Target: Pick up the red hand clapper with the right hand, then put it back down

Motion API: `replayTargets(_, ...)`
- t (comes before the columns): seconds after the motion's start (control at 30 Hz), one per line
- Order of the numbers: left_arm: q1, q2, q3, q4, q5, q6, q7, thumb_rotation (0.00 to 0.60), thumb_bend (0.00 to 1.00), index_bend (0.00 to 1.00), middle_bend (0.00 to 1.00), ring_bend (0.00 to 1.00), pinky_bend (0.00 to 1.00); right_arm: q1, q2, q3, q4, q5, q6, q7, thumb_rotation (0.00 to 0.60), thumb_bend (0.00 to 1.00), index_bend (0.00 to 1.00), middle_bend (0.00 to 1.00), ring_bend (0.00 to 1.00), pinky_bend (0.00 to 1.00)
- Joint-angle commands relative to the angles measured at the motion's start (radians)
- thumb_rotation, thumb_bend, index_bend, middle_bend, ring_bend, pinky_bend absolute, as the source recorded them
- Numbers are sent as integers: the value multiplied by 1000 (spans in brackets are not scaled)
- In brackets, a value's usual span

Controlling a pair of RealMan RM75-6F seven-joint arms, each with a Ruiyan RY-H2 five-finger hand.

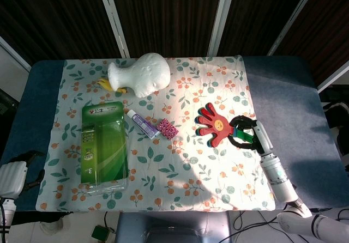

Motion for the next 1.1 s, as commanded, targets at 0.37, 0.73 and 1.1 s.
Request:
replayTargets(0.37, 15, -77, -23, 117, 109, 146, -77, 600, 406, 253, 231, 272, 357, 13, 19, -47, 31, 4, -105, -841, 600, 697, 815, 784, 936, 953)
replayTargets(0.73, 14, -66, -13, 107, 92, 115, -76, 600, 406, 286, 231, 272, 359, -14, -50, -24, 14, 60, -55, -1223, 600, 699, 815, 784, 936, 951)
replayTargets(1.1, 18, -48, -11, 77, 76, 102, -55, 600, 406, 315, 231, 271, 359, -20, -11, -6, -30, -30, 14, -432, 600, 699, 813, 784, 932, 946)
